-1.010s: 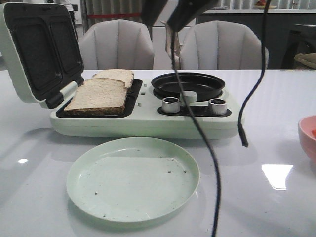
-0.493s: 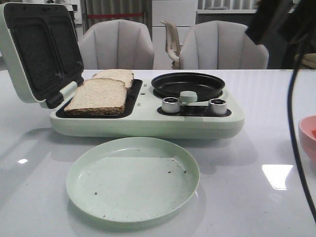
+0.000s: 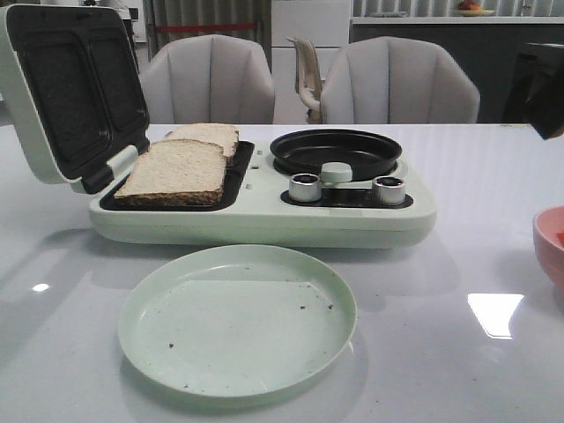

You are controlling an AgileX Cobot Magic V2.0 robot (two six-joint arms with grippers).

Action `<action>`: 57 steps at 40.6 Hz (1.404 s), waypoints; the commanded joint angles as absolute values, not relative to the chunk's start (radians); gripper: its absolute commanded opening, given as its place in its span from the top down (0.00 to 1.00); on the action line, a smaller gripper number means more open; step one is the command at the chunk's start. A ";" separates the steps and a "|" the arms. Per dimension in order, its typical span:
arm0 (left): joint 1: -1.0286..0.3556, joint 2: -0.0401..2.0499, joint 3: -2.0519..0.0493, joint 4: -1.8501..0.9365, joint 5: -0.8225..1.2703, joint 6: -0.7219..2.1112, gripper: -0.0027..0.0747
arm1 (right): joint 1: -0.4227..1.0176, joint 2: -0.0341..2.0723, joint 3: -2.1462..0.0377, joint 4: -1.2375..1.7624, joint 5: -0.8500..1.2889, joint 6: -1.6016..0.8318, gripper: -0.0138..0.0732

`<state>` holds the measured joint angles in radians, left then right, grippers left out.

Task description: Make breakfast with bread and shrimp

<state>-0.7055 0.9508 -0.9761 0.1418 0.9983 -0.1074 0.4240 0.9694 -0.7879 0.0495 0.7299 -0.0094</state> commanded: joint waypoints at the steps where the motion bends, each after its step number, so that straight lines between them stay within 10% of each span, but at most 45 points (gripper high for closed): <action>1: -0.684 0.984 -1.076 0.187 1.003 -0.106 0.56 | 0.418 0.952 -0.814 0.044 0.666 -0.009 0.32; 9: -0.529 1.105 -1.183 0.285 1.017 -0.106 0.84 | 0.418 0.952 -0.814 0.044 0.666 -0.009 0.32; 34: 0.207 1.605 -1.614 -0.333 0.969 0.256 0.83 | 0.418 0.952 -0.814 0.044 0.666 -0.009 0.32; 57: 0.117 1.802 -1.702 -0.707 0.911 0.388 0.84 | 0.418 0.952 -0.814 0.044 0.666 -0.009 0.32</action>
